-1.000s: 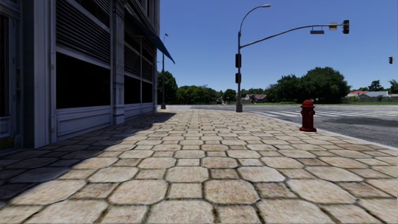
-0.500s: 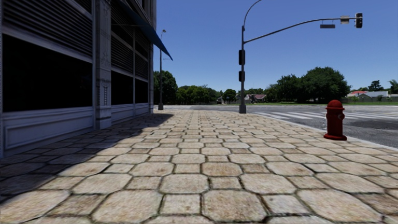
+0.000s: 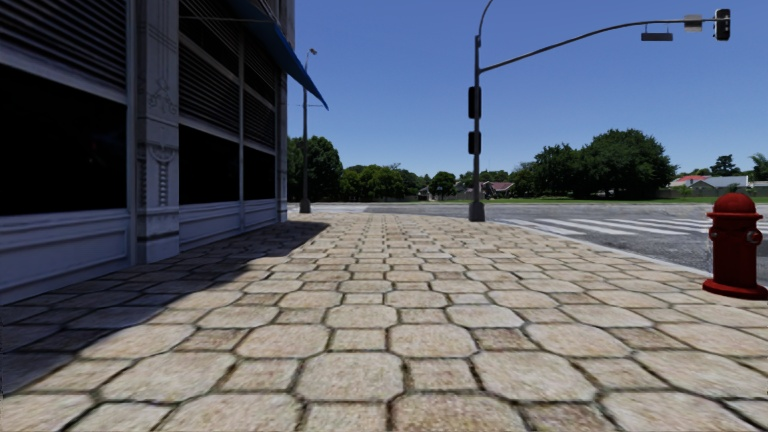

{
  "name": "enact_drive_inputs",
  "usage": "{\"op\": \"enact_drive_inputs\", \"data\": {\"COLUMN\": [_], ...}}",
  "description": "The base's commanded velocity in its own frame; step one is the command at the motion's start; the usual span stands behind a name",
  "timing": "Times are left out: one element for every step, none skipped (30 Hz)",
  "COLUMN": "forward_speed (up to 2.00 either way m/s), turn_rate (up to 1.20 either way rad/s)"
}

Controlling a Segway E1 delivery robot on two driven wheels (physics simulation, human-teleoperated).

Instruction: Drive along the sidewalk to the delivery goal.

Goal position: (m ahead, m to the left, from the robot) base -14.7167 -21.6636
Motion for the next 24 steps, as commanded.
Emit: {"op": "enact_drive_inputs", "data": {"forward_speed": [2.0, 2.0, 2.0, 2.0, 2.0, 2.0, 2.0, 2.0, 2.0, 2.0, 2.0, 2.0, 2.0, 2.0, 2.0, 2.0, 2.0, 2.0, 2.0, 2.0, 2.0, 2.0, 2.0, 2.0], "turn_rate": [0.0, 0.0, 0.0, 0.0, 0.0, 0.0, 0.0, 0.0, 0.0, 0.0, 0.0, 0.0, 0.0, 0.0, 0.0, 0.0, 0.0, 0.0, 0.0, 0.0, 0.0, 0.0, 0.0, 0.0]}}
